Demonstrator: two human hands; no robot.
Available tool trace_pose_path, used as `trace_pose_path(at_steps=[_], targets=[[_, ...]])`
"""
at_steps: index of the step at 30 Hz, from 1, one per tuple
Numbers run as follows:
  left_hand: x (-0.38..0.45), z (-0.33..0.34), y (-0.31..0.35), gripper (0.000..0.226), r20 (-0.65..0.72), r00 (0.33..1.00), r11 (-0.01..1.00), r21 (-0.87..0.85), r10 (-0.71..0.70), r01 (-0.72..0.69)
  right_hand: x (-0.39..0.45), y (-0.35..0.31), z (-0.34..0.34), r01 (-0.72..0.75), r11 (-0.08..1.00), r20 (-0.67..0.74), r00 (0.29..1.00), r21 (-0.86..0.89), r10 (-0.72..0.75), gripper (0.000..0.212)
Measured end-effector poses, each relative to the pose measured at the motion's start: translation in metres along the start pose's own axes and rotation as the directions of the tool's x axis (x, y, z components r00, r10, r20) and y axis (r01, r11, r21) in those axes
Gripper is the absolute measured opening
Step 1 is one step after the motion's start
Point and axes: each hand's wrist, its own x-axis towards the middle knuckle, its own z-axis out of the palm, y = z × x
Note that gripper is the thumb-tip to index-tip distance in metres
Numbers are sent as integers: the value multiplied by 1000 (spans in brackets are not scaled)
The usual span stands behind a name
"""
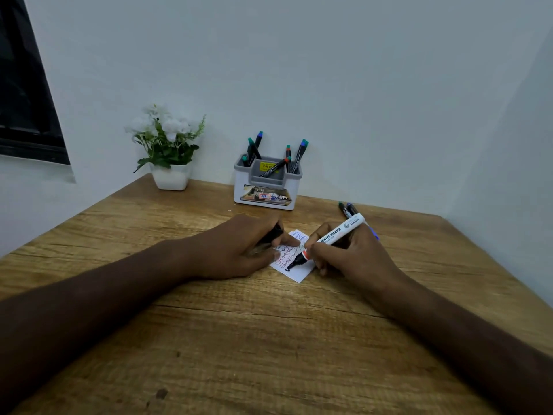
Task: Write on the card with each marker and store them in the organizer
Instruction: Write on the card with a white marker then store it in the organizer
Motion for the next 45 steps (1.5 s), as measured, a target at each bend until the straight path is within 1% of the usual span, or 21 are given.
trace_pose_path(at_steps=[4, 8, 15, 25, 36, 45], targets=[[-1, 0, 1, 24, -1, 1000, 1000, 1, 7, -7, 1, 2, -1, -1, 1000, 15, 1000, 24, 1, 4], [-1, -1, 0, 25, 5, 1000, 1000, 10, -2, 2, 2, 2, -2, -12, 999, -4, 1000, 40, 12, 3], [0, 0, -1, 24, 5, 1000, 1000, 14, 4, -4, 4, 5, -3, -34, 996, -18, 999, 80, 35, 8], [0, 1, -3, 22, 10, 1000, 999, 33, -5, 5, 6, 8, -4, -34, 994, -50, 998, 103, 39, 10], [0, 1, -1, 25, 12, 1000, 997, 75, -6, 5, 10, 12, -5, -76, 988, -95, 992, 131, 89, 13], [-1, 0, -3, 26, 26, 1000, 998, 66, -12, 10, 11, 13, -6, -97, 985, -114, 987, 145, 114, 13]])
